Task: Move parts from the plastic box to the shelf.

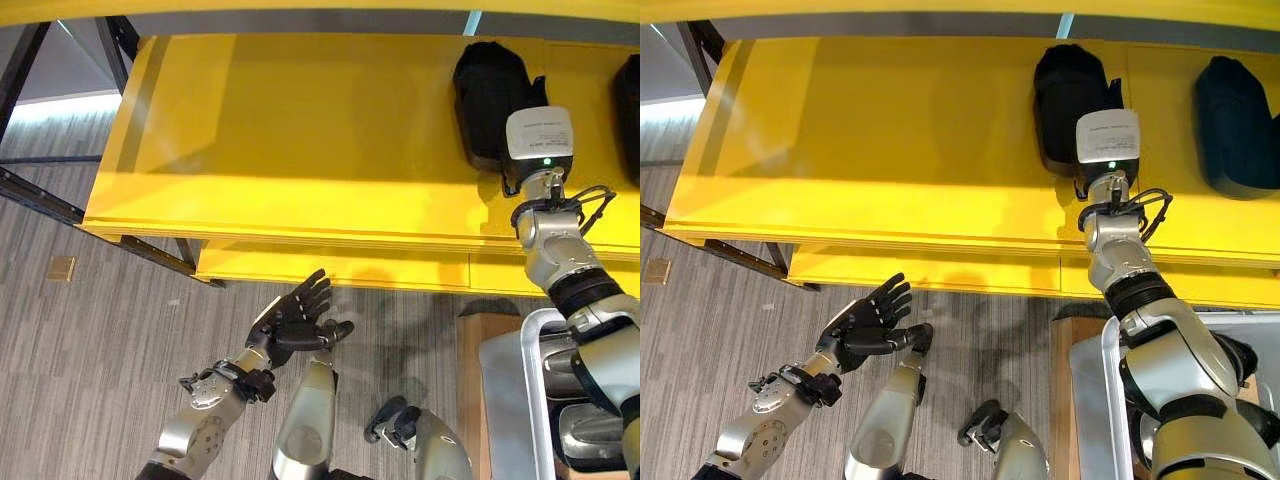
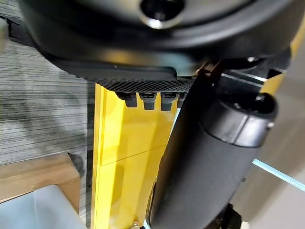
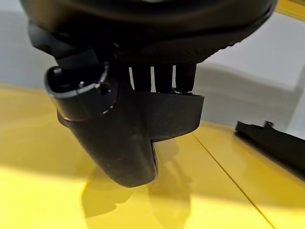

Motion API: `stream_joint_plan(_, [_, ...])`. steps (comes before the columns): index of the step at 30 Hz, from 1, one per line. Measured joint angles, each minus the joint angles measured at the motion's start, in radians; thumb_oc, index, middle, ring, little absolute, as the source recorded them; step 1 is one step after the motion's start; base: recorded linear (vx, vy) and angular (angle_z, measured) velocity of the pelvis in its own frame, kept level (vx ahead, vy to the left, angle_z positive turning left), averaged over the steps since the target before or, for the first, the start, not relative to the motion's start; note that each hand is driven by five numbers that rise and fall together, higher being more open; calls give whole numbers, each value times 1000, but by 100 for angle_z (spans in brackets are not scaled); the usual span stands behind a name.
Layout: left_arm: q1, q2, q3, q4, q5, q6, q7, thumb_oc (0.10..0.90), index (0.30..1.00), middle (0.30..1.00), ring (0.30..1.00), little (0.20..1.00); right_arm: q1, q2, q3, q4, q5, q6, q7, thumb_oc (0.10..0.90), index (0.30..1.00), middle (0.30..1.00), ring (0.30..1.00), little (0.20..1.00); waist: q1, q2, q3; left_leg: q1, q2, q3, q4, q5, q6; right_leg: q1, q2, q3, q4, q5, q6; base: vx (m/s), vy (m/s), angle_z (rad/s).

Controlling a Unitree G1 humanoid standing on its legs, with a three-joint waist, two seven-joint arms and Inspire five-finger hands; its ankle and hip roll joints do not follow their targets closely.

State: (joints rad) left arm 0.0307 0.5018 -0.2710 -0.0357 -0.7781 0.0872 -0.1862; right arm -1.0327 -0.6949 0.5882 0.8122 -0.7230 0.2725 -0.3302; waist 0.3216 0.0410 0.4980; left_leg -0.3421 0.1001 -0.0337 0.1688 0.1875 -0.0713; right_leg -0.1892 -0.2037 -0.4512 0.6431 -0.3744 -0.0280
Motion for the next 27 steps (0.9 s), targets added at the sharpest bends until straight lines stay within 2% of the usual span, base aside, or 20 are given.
stream_joint_plan(8, [-1,38,3,-3,-1,0,0,900,1000,1000,1000,1000,-39,-8,-4,30,61,-1,2,400,300,300,300,300,11,-5,4,0,-2,-12,2,-3,2,4,-1,-6,6,0,1,59,-9,3])
stream_joint_plan(15, [35,34,2,-3,-1,0,0,900,1000,1000,1000,1000,-67,-22,2,30,81,-5,39,400,300,300,300,300,15,-6,5,-5,-1,-16,1,-2,-1,-8,-3,-6,24,-4,0,38,16,1])
stream_joint_plan(22, [31,32,2,-3,-1,-4,0,900,1000,1000,1000,1000,-27,-17,-2,19,98,-6,62,400,300,300,300,300,9,-3,9,-6,-4,-12,1,3,4,-12,-8,-4,29,-5,0,-4,13,-1])
stream_joint_plan(27, [30,31,2,-2,-1,-13,-20,900,1000,1000,1000,1000,42,-14,-21,-24,95,-5,34,400,300,300,300,300,4,4,13,-5,-1,-10,1,5,3,-17,-7,1,36,-6,-3,-36,-9,-2])
